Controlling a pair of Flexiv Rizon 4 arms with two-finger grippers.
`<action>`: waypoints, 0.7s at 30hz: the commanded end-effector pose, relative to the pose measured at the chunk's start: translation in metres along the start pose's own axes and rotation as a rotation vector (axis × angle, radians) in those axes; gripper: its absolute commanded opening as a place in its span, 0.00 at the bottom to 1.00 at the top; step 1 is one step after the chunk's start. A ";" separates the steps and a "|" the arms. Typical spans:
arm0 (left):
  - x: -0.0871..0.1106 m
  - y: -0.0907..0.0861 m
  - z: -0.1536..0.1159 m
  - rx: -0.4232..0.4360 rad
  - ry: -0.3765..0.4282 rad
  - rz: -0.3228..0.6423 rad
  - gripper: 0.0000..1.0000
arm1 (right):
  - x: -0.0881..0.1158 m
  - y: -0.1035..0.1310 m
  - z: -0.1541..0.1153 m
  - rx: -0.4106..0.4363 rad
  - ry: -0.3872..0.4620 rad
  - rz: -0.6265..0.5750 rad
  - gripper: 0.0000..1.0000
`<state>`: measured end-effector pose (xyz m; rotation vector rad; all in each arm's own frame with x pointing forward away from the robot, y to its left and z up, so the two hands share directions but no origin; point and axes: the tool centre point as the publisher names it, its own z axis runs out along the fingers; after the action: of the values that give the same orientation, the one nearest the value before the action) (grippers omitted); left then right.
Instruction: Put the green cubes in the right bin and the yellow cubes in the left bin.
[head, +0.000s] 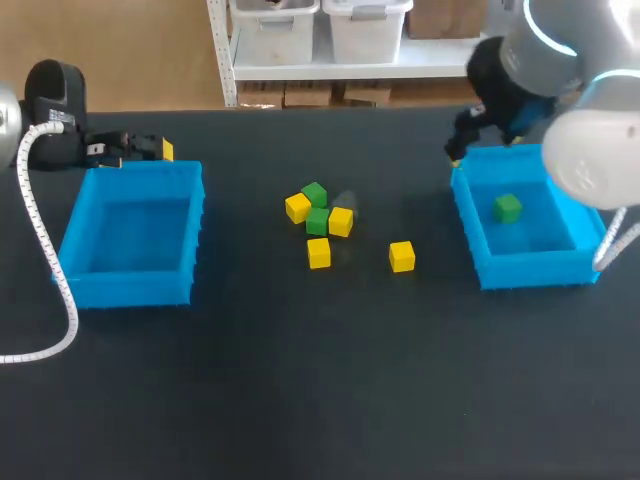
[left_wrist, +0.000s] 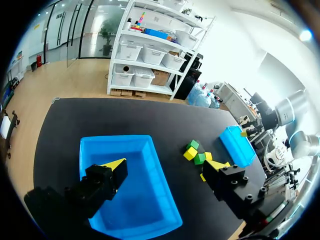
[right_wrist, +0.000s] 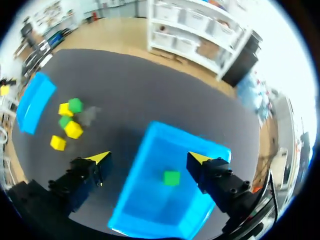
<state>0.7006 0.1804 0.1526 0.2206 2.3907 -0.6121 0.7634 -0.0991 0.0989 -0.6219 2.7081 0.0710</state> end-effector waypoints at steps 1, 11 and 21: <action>0.002 0.003 0.000 0.014 -0.007 0.003 1.00 | -0.025 0.030 -0.005 -0.037 0.034 -0.098 1.00; 0.002 0.003 0.000 0.014 -0.007 0.003 1.00 | -0.043 0.093 0.009 -0.130 0.036 -0.466 1.00; 0.002 0.003 0.000 0.014 -0.007 0.003 1.00 | -0.047 0.131 0.033 -0.191 0.075 -0.678 1.00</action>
<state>0.7006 0.1804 0.1526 0.2206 2.3907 -0.6121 0.7471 0.0328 0.0860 -1.5335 2.4047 0.1097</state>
